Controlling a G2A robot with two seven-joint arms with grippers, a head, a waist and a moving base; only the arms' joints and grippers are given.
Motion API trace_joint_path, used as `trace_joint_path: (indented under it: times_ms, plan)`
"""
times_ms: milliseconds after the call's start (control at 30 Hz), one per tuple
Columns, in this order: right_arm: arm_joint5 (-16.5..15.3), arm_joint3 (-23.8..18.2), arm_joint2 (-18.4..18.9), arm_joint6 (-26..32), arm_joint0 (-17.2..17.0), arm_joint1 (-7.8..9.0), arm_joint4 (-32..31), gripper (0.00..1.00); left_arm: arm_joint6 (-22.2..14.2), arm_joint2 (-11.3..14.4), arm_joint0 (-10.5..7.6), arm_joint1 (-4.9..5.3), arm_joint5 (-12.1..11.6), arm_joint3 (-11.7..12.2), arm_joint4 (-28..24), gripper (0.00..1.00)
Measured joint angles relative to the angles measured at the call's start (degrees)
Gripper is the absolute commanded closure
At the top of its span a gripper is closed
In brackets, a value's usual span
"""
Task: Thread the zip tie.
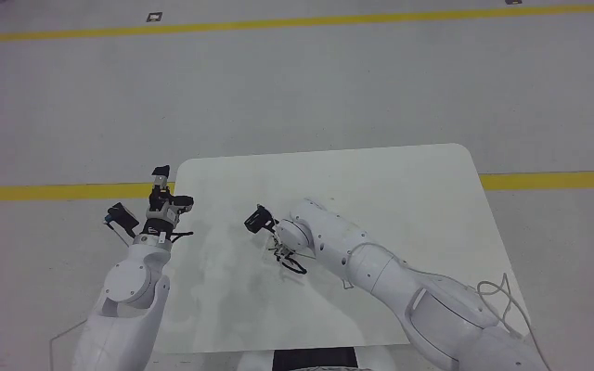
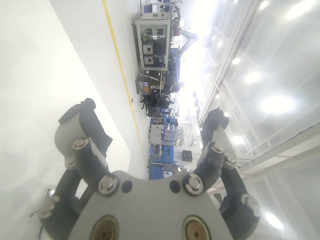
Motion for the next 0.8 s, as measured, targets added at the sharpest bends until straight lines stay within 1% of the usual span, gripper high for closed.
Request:
trace_joint_path:
  times_ms: [33, 67, 100, 267, 400, 600, 800]
  plan:
    - [-0.08, 0.23, 0.01, -0.04, 0.02, -0.09, 0.02, 0.94, 0.0, 0.0, 0.0, 0.0, 0.0, 0.0, 0.0, 0.0]
    - [-0.17, 0.52, 0.03, -0.1, 0.06, -0.2, 0.04, 0.99, 0.0, 0.0, 0.0, 0.0, 0.0, 0.0, 0.0, 0.0]
    - [-0.23, 0.72, 0.04, -0.14, 0.09, -0.29, 0.04, 1.0, 0.0, 0.0, 0.0, 0.0, 0.0, 0.0, 0.0, 0.0]
    - [-0.42, 1.48, 0.12, -0.17, 0.32, -0.74, -0.1, 1.0, 0.0, 0.0, 0.0, 0.0, 0.0, 0.0, 0.0, 0.0]
    - [-0.23, 1.13, 0.29, 0.2, 0.58, -0.94, -0.53, 1.0, 0.0, 0.0, 0.0, 0.0, 0.0, 0.0, 0.0, 0.0]
    - [0.34, -0.82, 1.15, 1.05, 0.51, -0.72, -1.48, 1.0, 0.0, 0.0, 0.0, 0.0, 0.0, 0.0, 0.0, 0.0]
    - [0.34, -3.48, 2.64, 1.82, -0.43, 0.09, -2.29, 1.0, 0.0, 0.0, 0.0, 0.0, 0.0, 0.0, 0.0, 0.0]
